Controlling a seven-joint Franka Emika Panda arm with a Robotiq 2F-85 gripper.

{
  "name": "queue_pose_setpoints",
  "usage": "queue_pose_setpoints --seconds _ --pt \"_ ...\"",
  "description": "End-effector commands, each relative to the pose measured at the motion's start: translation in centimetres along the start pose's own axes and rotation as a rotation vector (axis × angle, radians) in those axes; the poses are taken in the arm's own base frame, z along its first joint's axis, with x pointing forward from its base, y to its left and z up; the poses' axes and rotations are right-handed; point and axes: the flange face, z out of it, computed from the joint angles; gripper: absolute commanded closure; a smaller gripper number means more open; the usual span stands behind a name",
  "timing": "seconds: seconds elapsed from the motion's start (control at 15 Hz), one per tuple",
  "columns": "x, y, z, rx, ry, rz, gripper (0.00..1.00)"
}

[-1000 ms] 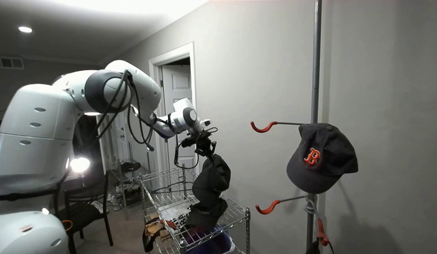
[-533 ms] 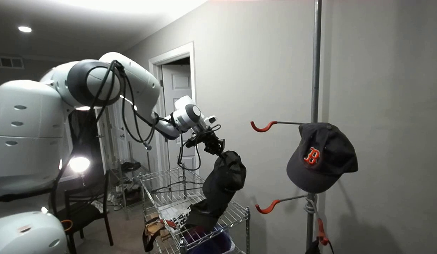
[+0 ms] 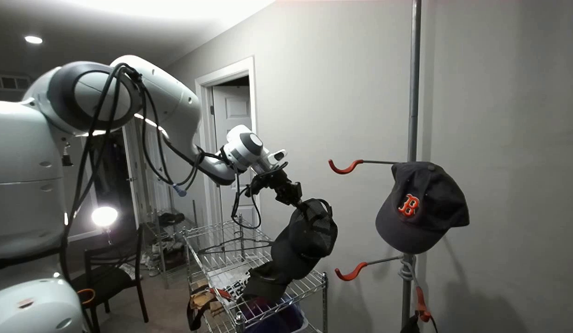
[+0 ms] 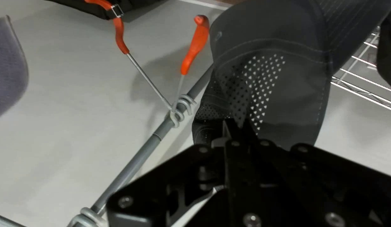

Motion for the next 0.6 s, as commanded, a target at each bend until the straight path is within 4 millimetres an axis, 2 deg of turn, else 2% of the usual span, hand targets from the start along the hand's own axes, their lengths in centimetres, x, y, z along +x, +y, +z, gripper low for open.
queue_pose_setpoints --seconds 0.0,0.53 --pt "-2.4 2.1 -0.4 -0.131 -0.014 0.024 0.96" --pt "-4.2 2.7 0.2 -0.376 -0.093 -0.007 0.96"
